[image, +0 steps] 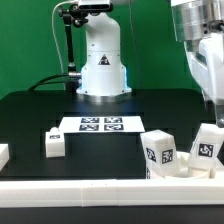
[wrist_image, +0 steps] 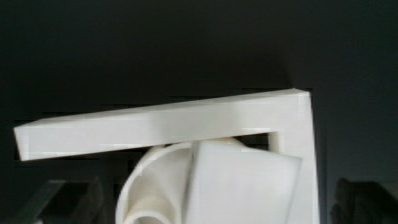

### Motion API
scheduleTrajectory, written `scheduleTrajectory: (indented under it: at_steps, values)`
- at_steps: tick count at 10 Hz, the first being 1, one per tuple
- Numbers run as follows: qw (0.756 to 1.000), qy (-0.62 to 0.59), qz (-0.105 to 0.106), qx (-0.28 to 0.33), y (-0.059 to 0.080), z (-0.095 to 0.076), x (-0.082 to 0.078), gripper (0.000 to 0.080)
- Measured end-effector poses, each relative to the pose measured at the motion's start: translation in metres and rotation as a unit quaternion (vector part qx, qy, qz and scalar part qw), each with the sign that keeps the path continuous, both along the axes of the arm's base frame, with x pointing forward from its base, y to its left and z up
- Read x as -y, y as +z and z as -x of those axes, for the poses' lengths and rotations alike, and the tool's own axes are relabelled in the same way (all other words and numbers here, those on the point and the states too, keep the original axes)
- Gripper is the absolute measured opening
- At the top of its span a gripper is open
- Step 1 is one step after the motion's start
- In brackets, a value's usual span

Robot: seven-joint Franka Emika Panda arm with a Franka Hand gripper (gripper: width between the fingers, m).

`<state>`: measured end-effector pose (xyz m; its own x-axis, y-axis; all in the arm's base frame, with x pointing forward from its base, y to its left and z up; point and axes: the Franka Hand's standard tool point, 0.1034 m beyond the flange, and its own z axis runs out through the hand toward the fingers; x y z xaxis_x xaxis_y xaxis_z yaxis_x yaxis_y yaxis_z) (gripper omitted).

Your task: Assemble stool

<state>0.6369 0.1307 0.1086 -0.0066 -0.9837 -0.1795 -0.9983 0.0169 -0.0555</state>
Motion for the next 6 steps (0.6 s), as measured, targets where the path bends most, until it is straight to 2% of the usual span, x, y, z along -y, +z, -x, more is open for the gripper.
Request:
scheduleTrajectory:
  at_steps: [2,4,6]
  values:
    - [0.998,0.057,0.004,0.010,-0.0002,0.0002,0.0000,0.0649]
    - [0.984,0.177,0.014,0.030,-0.0001,0.0003,0.0001,0.0649]
    - [0.944,0.323,0.043,0.046,-0.0030,0.0016,-0.0006,0.0649]
